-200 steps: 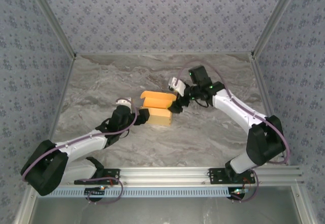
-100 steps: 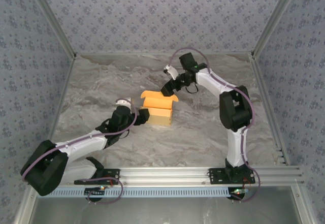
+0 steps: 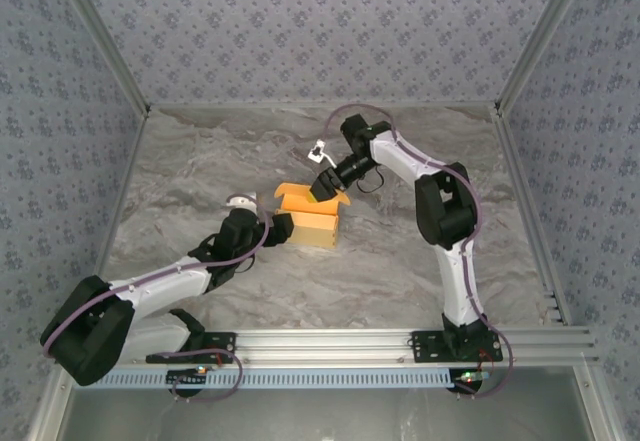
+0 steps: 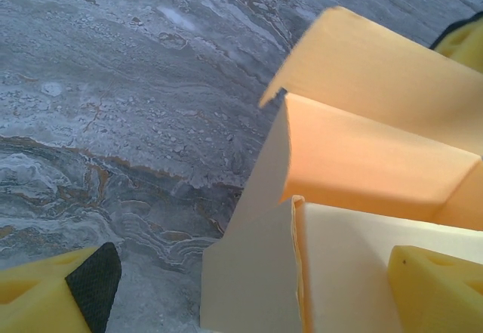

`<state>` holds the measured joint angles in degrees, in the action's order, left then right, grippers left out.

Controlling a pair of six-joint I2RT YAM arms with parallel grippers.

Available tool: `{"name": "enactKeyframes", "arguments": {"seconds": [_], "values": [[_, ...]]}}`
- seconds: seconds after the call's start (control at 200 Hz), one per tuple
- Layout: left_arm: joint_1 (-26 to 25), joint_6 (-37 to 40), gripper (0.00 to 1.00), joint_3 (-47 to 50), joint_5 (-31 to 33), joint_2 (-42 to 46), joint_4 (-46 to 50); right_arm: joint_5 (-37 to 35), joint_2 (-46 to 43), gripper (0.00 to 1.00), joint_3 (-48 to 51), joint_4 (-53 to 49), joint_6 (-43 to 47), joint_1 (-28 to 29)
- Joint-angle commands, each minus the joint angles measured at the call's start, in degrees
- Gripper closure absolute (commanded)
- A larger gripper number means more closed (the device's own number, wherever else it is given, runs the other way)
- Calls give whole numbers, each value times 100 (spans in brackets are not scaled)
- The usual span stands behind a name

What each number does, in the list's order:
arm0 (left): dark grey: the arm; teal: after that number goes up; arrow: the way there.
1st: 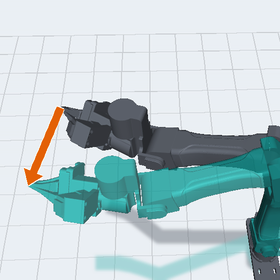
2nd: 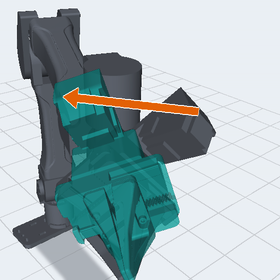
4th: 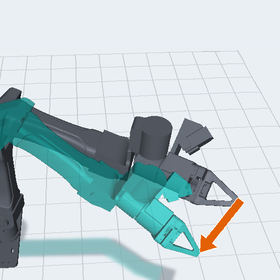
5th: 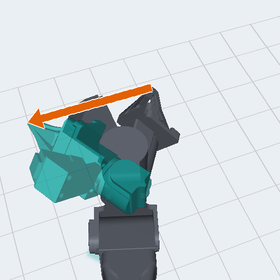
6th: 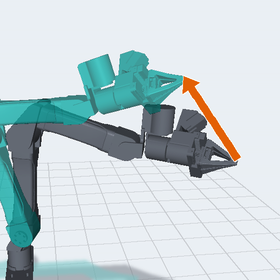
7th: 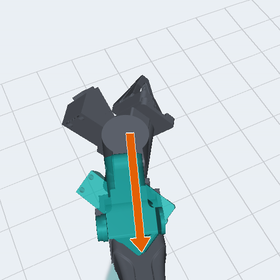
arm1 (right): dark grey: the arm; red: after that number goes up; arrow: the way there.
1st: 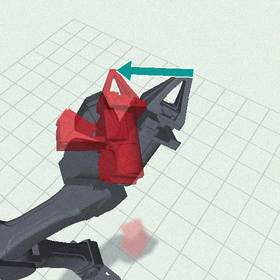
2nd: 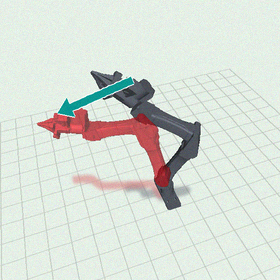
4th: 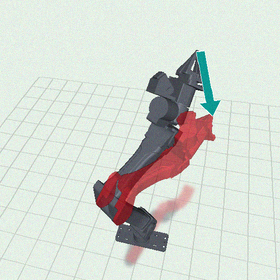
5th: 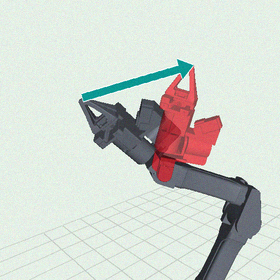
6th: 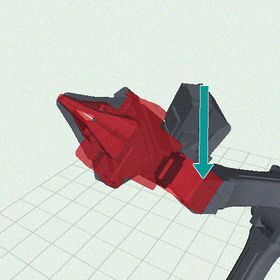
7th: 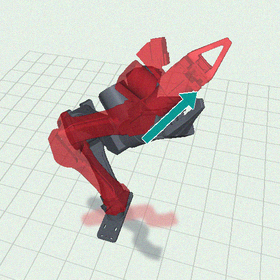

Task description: Fold the paper box

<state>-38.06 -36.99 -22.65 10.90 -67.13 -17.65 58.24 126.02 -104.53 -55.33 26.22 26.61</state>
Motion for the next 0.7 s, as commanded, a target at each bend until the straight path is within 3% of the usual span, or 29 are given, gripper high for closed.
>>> {"name": "enactKeyframes", "arguments": {"seconds": [0.0,0.135,0.435,0.695], "values": [[-26,1,8,165,325,-124,819,311,-83,26,-104,-528,378,85],[-25,-60,8,99,394,-182,944,213,-301,26,55,-509,573,207],[-25,-235,8,-11,547,-335,1180,-926,-973,24,668,-146,1183,637],[-26,-321,8,15,667,-232,1274,-2755,-1305,20,1145,530,748,1015]]}}
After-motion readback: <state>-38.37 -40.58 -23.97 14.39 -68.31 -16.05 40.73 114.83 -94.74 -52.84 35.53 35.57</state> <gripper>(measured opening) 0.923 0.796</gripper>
